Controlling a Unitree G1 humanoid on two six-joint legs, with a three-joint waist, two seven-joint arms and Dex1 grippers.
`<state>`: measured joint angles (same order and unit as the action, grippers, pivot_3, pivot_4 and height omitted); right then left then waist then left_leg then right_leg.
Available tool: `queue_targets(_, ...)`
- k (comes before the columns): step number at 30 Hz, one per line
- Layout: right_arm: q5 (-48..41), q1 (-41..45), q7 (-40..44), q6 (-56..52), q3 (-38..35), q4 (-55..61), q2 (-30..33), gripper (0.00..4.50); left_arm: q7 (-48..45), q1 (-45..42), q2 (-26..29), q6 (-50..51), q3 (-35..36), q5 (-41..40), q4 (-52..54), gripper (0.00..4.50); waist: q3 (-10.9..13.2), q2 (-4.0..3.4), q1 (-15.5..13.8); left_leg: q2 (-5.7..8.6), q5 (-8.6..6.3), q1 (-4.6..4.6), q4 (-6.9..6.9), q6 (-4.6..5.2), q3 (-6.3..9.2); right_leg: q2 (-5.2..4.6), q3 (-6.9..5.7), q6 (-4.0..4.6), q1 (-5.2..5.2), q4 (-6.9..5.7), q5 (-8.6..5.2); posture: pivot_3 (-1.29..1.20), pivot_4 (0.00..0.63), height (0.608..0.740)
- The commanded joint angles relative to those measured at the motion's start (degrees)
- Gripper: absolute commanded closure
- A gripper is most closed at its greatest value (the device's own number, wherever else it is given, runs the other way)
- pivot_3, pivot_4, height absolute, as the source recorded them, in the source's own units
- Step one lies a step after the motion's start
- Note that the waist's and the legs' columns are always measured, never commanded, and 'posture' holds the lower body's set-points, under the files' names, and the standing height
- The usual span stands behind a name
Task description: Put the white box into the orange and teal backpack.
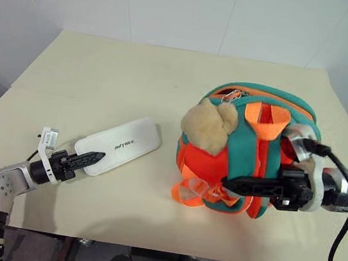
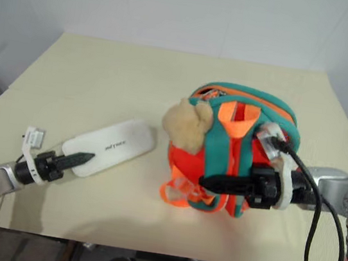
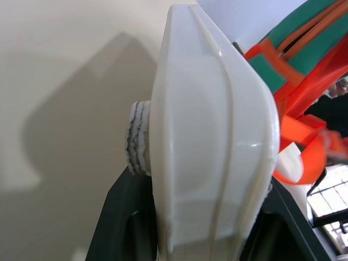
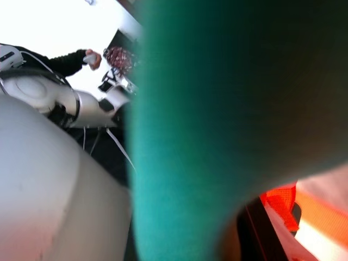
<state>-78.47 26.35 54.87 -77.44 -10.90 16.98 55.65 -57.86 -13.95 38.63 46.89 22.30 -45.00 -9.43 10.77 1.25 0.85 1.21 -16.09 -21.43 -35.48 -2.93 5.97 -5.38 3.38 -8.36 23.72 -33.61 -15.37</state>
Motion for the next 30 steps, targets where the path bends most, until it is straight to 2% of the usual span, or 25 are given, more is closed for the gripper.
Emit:
queue_targets(1,5.6,-1.0,7.7,2.9,1.6,-1.7,4.1,3.91,-0.8,-0.4,1.4,-0.1,3.0,-2.8,3.3,3.22,0.0,0.0,-0.2,0.0,-0.01,0.0,-0.03,0.01,-0.03,0.0,0.0,0.0,0.0,0.0,0.0,0.0,0.15,0.74)
queue_targets(8,14.5,-0.6,17.7,7.8,5.0,-7.3,8.4,3.91,-1.3,-0.4,2.5,1.0,3.8,-5.1,7.5,3.22,0.0,0.0,-0.6,-0.01,-0.04,0.01,-0.14,0.01,-0.06,0.05,0.0,0.0,-0.01,-0.03,0.0,0.0,0.15,0.74)
queue_targets(20,18.5,-1.9,18.4,9.7,5.9,-6.4,6.4,3.91,-0.8,-8.4,3.7,1.9,6.4,-14.9,17.6,3.22,0.0,0.02,-0.8,-0.01,-0.07,-0.02,-0.18,-0.03,-0.06,0.05,-0.01,-0.01,-0.02,0.0,0.0,0.0,0.15,0.74)
queue_targets(23,19.5,-1.5,18.3,10.0,6.5,-6.5,5.7,3.91,-1.1,-9.9,3.6,2.6,5.3,-16.9,19.4,3.22,0.0,0.02,-0.7,-0.01,-0.07,-0.02,-0.21,-0.02,-0.07,0.06,0.0,-0.02,-0.02,-0.01,0.01,0.0,0.15,0.74)
queue_targets(30,21.2,0.0,18.4,10.3,8.2,-6.4,4.0,3.91,-3.1,-17.7,1.9,1.5,-3.4,-15.9,20.7,3.22,0.0,0.04,-0.7,-0.01,-0.09,-0.03,-0.47,0.0,-0.07,0.11,0.01,-0.07,-0.1,-0.12,0.03,0.0,0.15,0.74)
